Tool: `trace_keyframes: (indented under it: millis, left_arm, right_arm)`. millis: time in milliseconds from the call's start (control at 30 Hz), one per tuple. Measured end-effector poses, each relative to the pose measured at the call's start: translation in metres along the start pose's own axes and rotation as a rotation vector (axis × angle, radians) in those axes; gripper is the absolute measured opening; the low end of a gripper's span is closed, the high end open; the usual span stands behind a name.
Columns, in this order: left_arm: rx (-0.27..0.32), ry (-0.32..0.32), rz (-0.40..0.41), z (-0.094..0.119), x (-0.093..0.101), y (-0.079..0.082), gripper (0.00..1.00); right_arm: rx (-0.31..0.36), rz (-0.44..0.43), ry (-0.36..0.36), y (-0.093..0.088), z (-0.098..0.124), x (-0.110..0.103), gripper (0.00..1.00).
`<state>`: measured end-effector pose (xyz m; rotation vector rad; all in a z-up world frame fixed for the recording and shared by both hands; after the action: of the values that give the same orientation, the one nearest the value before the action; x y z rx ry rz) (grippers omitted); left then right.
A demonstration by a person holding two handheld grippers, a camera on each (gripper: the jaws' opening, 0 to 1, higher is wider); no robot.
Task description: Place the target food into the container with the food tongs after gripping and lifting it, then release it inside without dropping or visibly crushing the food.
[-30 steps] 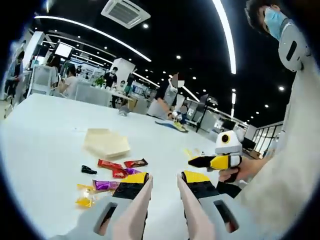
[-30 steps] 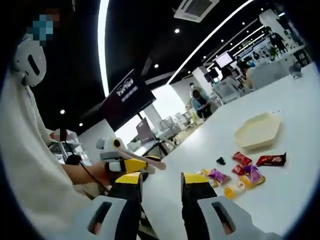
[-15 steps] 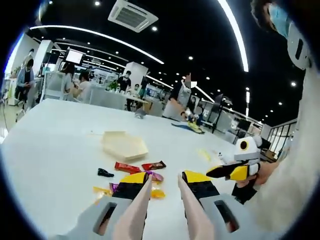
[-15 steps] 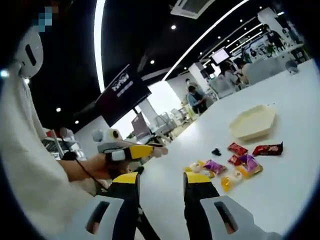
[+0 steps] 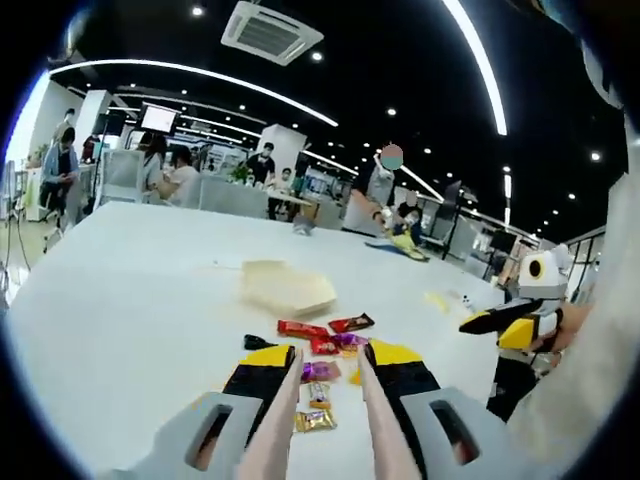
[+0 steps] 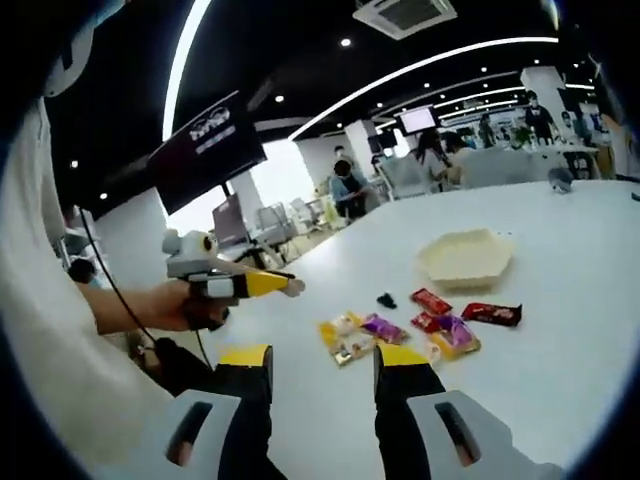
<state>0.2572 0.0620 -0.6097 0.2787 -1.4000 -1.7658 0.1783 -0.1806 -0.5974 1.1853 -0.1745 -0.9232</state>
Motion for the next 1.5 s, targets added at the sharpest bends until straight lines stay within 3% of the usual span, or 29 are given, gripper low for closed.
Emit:
trace_keyframes:
  millis: [267,400,600,733,900,1100,1500]
  left_arm:
    - [-0.033,-0.012,-0.039,-0.013,-0.015,-0.014,0.24]
    - [-0.079,-0.030,-0.058,-0.017,-0.018,-0.019,0.23]
    - [-0.097,-0.051,-0.029,-0.019,-0.025,-0.020,0.22]
    - [-0.111,-0.015,0.010,-0.017,-0.032,-0.019,0.22]
    - [-0.188,0.051,-0.024,-0.023,-0.041,-0.026,0.23]
    - [-0.213,0.084,-0.030,-0.036,-0.040,-0.025,0.24]
    - [-0.298,0.133,-0.063,-0.059,-0.035,-0.030,0.25]
  right_arm:
    - [-0.032,-0.022,-0.094,-0.006,-0.008,-0.005,0.39]
    - [-0.030,-0.040,-0.111,-0.007,-0.012,-0.010,0.38]
    - [-0.055,-0.050,-0.102,-0.006,-0.024,-0.001,0.37]
    - [-0.076,-0.055,-0.096,-0.003,-0.030,0.004,0.36]
    - [-0.078,-0.064,-0.089,-0.002,-0.030,0.011,0.36]
    - [-0.092,-0.108,-0.091,-0.011,-0.026,0.020,0.35]
    - [-0.097,-0.130,-0.099,-0.011,-0.020,0.033,0.32]
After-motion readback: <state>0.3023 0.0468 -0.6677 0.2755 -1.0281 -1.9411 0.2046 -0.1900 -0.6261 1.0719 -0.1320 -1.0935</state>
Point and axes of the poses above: the point that each gripper's makers call its tool centre point, and the gripper's own axes: z roughly backward along the fingers, x roughly to its right, y roughly out of its top, the point moved 7 cm from there along z, roughly backward along the fingers, and after that the axes turned 8 degrees about -x, right-handed, at the moved point
